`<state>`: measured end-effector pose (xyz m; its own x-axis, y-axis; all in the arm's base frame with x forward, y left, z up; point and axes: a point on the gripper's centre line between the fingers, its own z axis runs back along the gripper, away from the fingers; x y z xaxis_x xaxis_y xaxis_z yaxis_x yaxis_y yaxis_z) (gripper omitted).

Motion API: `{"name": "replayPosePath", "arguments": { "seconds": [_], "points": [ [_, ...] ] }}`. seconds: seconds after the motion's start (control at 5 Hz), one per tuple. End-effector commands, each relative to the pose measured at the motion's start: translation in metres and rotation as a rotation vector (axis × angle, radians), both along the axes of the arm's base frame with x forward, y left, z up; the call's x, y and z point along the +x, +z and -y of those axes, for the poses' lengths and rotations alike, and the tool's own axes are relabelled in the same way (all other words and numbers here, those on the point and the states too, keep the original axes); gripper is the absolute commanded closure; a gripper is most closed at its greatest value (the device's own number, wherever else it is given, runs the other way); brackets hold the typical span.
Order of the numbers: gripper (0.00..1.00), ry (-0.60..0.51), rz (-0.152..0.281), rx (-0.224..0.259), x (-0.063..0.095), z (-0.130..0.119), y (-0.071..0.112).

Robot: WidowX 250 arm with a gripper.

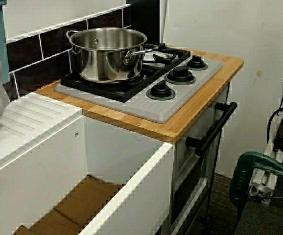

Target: Lift pot from stove

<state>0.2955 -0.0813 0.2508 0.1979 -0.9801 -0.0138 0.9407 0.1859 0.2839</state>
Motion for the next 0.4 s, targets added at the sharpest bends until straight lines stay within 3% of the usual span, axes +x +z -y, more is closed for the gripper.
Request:
{"name": "replayPosePath", "arguments": {
  "seconds": [0.0, 0.2],
  "points": [
    [1.00, 0.007, 0.082, -0.030, -0.0045, -0.0048, 0.0269],
    [1.00, 0.007, 0.087, -0.031, -0.0055, -0.0037, 0.0293]
  ]
}}
